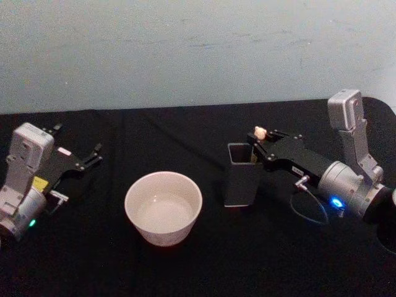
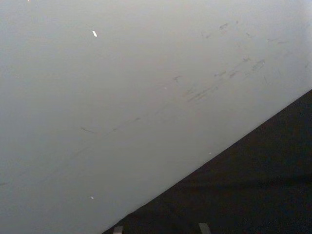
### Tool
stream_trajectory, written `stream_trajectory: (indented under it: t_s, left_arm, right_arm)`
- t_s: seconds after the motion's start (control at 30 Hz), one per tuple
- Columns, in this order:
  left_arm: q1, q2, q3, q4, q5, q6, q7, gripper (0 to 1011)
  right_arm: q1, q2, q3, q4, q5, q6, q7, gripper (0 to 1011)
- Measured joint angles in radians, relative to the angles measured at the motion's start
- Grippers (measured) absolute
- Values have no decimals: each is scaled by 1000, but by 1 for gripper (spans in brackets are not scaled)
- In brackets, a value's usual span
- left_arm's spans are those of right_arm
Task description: Pick up the stirring spoon with one hand, stir inside the cup, then place it back in its original position.
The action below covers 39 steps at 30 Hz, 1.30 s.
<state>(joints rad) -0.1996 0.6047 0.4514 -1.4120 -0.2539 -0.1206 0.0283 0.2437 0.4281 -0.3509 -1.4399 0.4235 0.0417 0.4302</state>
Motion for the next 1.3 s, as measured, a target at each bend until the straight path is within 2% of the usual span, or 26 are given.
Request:
stream_trajectory:
  t_s: [0.67, 1.1, 1.3]
  left_arm:
    - [0, 0, 0, 0, 0, 0, 0, 1001]
    - [0, 0, 0, 0, 0, 0, 0, 1001]
    - [0, 0, 0, 0, 0, 0, 0, 1001]
  right_arm:
    - [1, 4, -1, -3, 1, 5, 11, 215]
    - [-9, 23, 18, -58, 60, 33, 30, 214]
    - [-11, 37, 29, -92, 101, 48, 36, 214]
